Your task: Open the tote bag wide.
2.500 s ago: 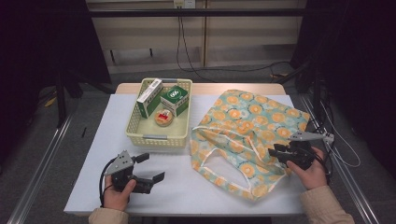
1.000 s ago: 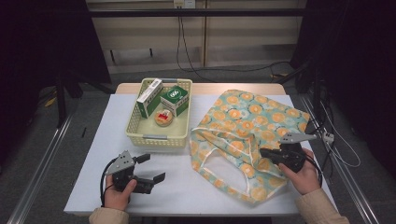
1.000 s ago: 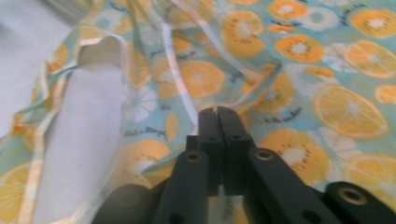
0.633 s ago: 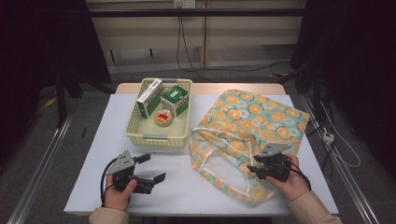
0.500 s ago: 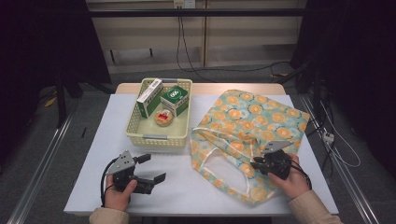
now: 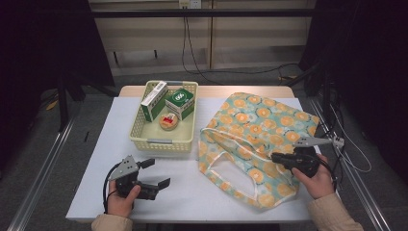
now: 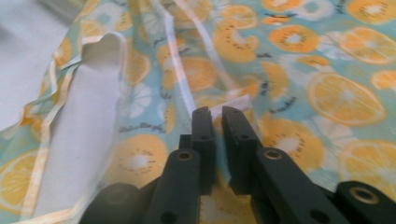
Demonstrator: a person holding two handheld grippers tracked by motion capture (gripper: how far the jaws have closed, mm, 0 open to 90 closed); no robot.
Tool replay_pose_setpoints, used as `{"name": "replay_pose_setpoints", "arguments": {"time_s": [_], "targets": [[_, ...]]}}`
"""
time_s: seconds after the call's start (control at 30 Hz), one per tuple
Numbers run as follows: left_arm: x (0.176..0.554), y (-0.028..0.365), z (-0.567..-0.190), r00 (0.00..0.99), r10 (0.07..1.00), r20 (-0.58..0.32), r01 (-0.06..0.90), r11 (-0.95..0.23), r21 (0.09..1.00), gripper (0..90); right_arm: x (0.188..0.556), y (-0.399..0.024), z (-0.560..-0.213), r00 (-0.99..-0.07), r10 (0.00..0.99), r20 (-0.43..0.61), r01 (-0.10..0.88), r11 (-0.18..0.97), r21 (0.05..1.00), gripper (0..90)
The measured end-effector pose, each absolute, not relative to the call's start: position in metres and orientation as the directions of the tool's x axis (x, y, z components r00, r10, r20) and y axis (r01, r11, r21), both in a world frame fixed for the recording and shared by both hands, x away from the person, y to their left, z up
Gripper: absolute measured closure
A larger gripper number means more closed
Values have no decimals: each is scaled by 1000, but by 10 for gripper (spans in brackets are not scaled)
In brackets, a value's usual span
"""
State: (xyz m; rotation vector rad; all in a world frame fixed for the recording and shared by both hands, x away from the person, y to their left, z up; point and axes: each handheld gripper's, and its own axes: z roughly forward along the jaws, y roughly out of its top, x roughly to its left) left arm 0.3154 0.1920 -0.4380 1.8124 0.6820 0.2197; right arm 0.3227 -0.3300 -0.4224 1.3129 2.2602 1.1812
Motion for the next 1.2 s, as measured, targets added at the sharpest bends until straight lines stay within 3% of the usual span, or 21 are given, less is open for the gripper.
{"name": "replay_pose_setpoints", "arguments": {"time_s": [0.2, 0.4, 0.5, 0.63, 0.8, 1.03, 1.2], "targets": [[316, 192, -438, 816, 549, -178, 339, -206, 918, 46, 325, -345, -429, -484, 871, 87, 621, 272, 735, 778], [316, 192, -438, 817, 549, -179, 339, -206, 918, 46, 323, -343, -425, -439, 898, 30, 610, 273, 744, 583], [316, 192, -438, 816, 549, -180, 340, -206, 918, 46, 321, -334, -419, -467, 884, 7, 575, 298, 762, 534], [316, 192, -438, 815, 551, -180, 341, -205, 918, 46, 319, -319, -411, -471, 881, -37, 534, 318, 784, 387], [315, 192, -439, 815, 550, -181, 343, -206, 917, 46, 320, -299, -405, -551, 834, -8, 501, 338, 796, 392], [315, 192, -439, 815, 551, -181, 343, -206, 916, 46, 328, -271, -416, -670, 740, 59, 493, 384, 781, 639], [316, 192, -440, 814, 551, -183, 347, -208, 915, 46, 335, -262, -433, -700, 711, 61, 507, 436, 744, 646]]}}
